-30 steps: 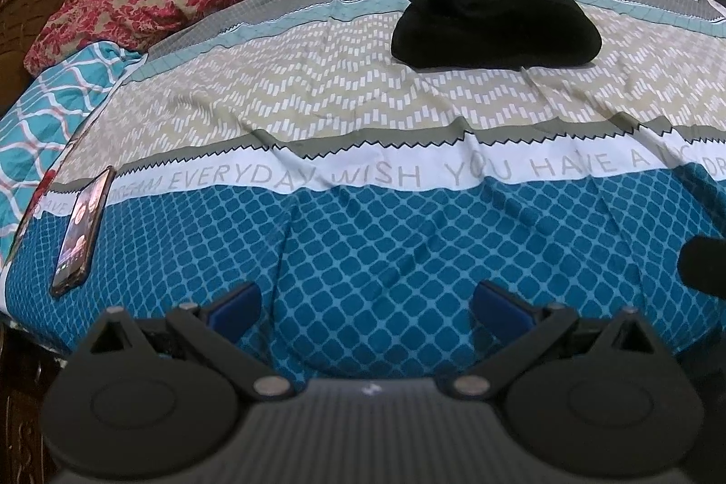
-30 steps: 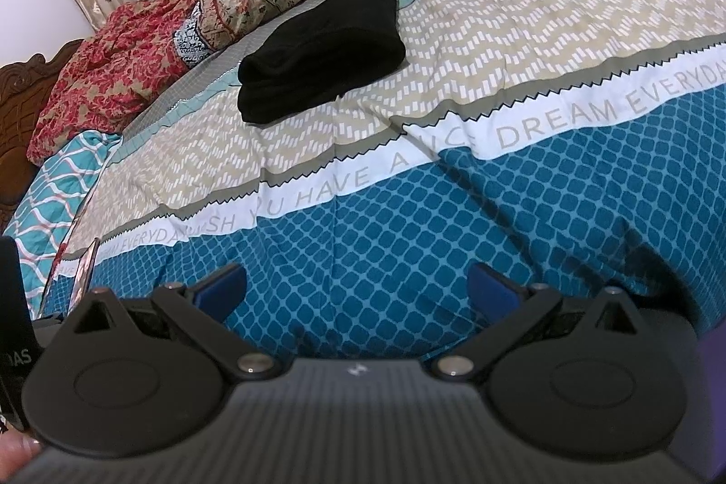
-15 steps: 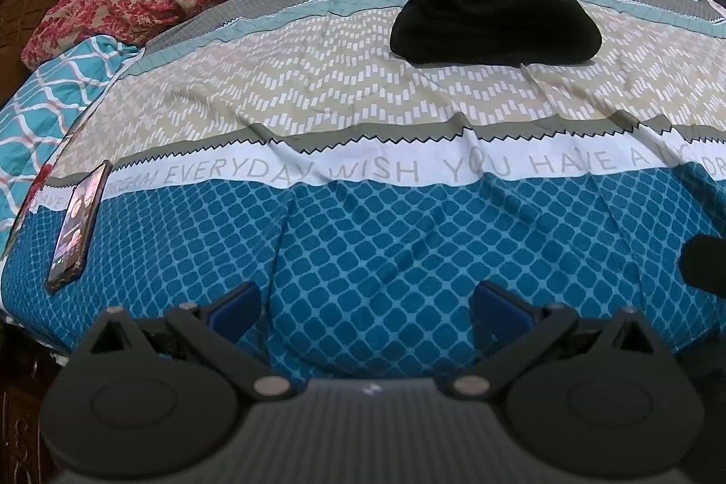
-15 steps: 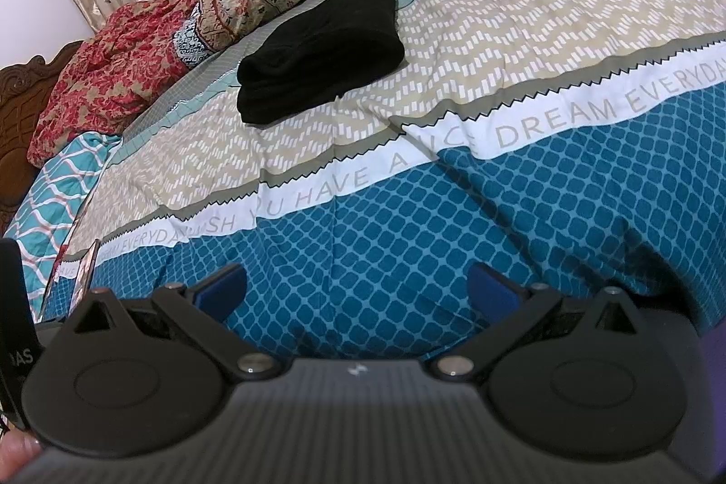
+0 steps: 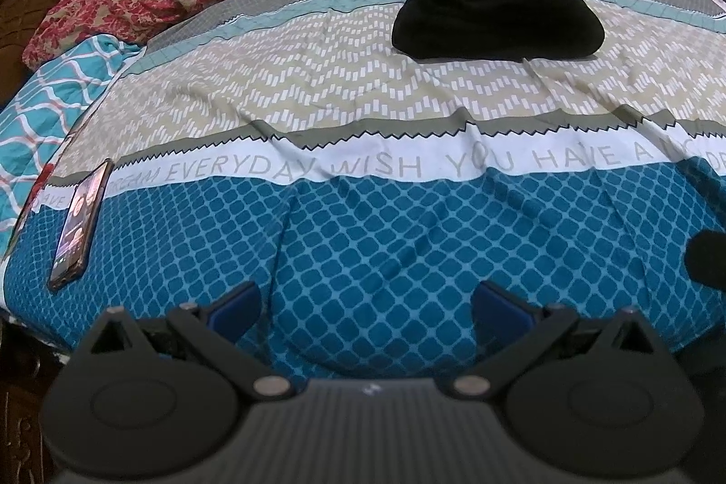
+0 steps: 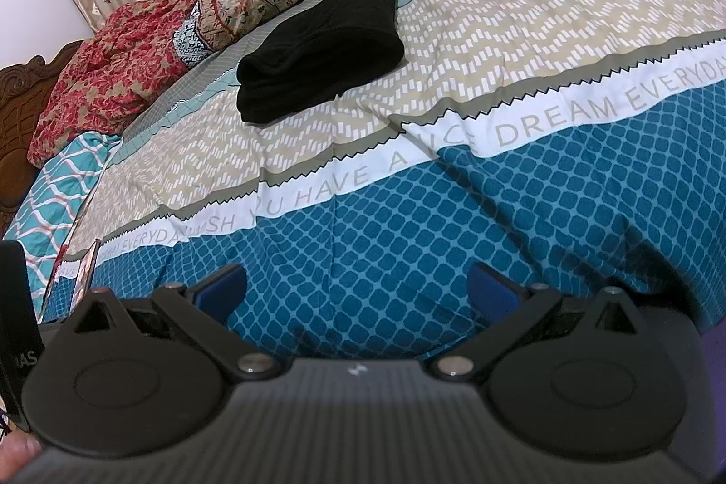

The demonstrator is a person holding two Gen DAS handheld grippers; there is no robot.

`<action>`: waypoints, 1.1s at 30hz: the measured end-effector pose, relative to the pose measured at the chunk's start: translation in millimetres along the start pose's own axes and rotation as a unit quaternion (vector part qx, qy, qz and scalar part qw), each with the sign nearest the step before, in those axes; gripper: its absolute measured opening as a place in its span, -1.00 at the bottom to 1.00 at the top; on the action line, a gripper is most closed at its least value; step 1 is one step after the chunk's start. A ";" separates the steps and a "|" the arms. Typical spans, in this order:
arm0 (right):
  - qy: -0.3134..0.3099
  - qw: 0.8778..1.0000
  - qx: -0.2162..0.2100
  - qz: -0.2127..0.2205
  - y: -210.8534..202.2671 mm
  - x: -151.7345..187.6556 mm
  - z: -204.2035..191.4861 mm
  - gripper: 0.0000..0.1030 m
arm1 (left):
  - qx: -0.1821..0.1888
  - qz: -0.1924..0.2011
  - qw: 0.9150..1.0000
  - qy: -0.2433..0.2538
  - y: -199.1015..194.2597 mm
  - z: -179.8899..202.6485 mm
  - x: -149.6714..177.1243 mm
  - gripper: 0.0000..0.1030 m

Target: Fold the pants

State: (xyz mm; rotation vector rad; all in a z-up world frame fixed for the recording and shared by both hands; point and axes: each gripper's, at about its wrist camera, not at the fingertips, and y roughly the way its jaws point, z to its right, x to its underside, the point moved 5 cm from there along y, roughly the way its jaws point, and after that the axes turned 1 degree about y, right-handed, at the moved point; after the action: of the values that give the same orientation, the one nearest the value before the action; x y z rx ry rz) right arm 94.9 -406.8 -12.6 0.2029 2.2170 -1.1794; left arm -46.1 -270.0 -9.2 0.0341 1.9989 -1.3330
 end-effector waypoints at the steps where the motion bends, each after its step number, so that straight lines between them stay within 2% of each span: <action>1: 0.000 1.000 0.000 0.000 0.1 -0.1 0.1 1.00 | 0.000 0.000 1.000 -0.001 0.1 -0.1 0.0 1.00; 33: 0.000 1.000 -0.001 0.000 -0.1 -1.5 1.2 1.00 | 0.008 0.013 1.000 0.008 -4.4 -0.4 -0.1 1.00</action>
State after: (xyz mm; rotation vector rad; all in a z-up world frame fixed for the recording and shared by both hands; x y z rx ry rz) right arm 96.5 -407.5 -12.2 0.2018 2.2171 -1.1769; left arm -48.0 -271.7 -5.7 0.0783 1.9947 -1.3354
